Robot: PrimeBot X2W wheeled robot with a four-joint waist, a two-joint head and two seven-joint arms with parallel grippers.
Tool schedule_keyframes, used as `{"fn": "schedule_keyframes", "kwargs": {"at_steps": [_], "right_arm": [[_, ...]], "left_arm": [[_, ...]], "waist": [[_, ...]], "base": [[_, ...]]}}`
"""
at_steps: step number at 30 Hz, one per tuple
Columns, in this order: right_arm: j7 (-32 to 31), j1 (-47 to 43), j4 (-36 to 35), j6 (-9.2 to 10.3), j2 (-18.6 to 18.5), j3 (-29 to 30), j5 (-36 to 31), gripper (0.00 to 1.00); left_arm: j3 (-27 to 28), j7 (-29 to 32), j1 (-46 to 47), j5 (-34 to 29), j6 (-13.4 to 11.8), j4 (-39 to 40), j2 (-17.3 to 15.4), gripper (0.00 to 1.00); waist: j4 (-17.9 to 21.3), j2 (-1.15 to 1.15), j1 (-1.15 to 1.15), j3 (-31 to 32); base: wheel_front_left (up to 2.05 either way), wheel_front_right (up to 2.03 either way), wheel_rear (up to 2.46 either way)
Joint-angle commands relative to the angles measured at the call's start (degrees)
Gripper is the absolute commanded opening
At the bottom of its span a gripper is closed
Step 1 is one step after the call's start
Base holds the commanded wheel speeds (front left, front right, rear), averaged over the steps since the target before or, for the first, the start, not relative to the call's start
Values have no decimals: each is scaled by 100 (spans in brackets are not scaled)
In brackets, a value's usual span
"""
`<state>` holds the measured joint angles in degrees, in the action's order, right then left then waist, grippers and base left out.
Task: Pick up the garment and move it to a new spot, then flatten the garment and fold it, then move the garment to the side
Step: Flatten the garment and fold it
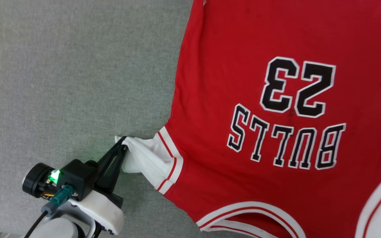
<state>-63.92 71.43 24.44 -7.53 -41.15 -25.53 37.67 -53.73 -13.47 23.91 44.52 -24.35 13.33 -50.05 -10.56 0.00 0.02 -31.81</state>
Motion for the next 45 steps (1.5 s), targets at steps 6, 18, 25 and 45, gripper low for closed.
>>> {"fn": "schedule_keyframes", "kwargs": {"at_steps": [6,18,25,45], "right_arm": [[-439,228,459,5,452,483,-556,100],[-323,-727,414,5,696,726,-728,0],[98,-690,-20,5,511,454,-572,0],[1479,-4801,-2195,6,-1719,-207,1285,0]], "left_arm": [[6,-51,238,-159,36,53,205,0],[-21,-92,191,-224,138,-237,388,0],[77,-138,-195,-75,82,-399,309,0],[446,-182,-1568,325,-195,-336,40,0]], "waist": [[-390,0,-2,-721],[-324,0,-2,-662],[-40,0,-2,98],[727,0,-2,1725]], "base": [[0,0,0],[0,0,0],[0,0,0],[0,0,0]]}}
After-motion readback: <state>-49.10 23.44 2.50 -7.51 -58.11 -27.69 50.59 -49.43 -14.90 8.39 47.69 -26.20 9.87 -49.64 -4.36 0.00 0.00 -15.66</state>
